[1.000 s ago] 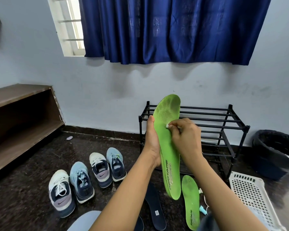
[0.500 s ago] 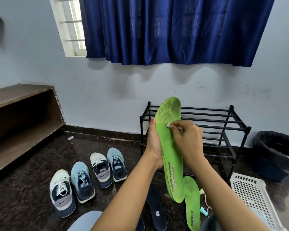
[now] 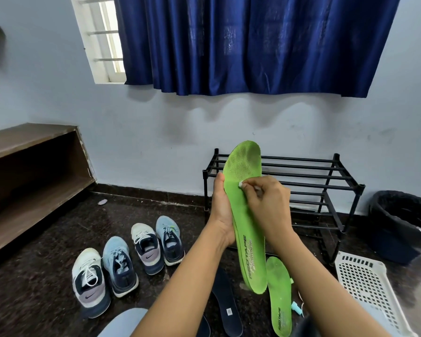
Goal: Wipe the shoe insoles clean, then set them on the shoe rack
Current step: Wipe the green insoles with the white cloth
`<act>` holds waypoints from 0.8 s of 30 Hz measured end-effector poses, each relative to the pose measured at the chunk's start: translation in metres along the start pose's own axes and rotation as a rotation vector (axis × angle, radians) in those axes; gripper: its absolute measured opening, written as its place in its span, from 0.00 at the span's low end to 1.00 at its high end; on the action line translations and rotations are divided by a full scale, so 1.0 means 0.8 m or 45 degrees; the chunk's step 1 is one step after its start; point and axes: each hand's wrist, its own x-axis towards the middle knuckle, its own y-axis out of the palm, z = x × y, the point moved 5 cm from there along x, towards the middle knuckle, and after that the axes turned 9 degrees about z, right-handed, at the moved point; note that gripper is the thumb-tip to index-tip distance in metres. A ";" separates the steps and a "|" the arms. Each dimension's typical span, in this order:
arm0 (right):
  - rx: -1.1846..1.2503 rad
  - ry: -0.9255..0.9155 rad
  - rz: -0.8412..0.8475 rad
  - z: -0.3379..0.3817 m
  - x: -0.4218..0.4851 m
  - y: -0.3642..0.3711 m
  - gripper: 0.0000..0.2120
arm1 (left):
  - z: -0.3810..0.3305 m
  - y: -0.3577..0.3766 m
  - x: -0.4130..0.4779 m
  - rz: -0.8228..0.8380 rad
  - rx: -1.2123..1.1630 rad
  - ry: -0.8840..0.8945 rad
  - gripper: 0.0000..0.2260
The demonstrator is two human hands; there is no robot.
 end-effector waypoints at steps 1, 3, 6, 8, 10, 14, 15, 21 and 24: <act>0.003 -0.010 0.007 0.001 -0.001 0.001 0.01 | 0.000 0.000 0.000 -0.001 0.006 0.001 0.37; 0.014 -0.047 0.066 0.005 -0.006 0.007 0.01 | -0.003 -0.002 0.000 -0.024 -0.014 -0.001 0.37; 0.011 -0.087 0.184 0.010 -0.014 0.019 0.02 | -0.007 -0.010 -0.001 -0.083 -0.022 -0.008 0.37; 0.003 -0.086 0.219 0.009 -0.015 0.021 0.02 | -0.008 -0.012 0.000 -0.098 -0.004 -0.016 0.38; 0.000 -0.070 0.195 0.005 -0.011 0.017 0.01 | -0.006 -0.008 -0.001 -0.086 -0.005 -0.024 0.37; -0.032 0.047 0.010 -0.012 0.006 0.001 0.02 | 0.003 0.005 0.001 0.006 0.011 -0.029 0.35; -0.020 0.072 -0.002 -0.015 0.008 -0.003 0.03 | 0.005 0.006 0.002 0.017 0.014 -0.032 0.35; 0.020 -0.038 0.095 0.004 -0.009 0.009 0.01 | 0.000 -0.002 0.008 -0.034 0.004 -0.009 0.37; 0.025 -0.071 0.150 0.008 -0.016 0.018 0.02 | -0.004 -0.009 0.009 -0.085 -0.002 0.002 0.37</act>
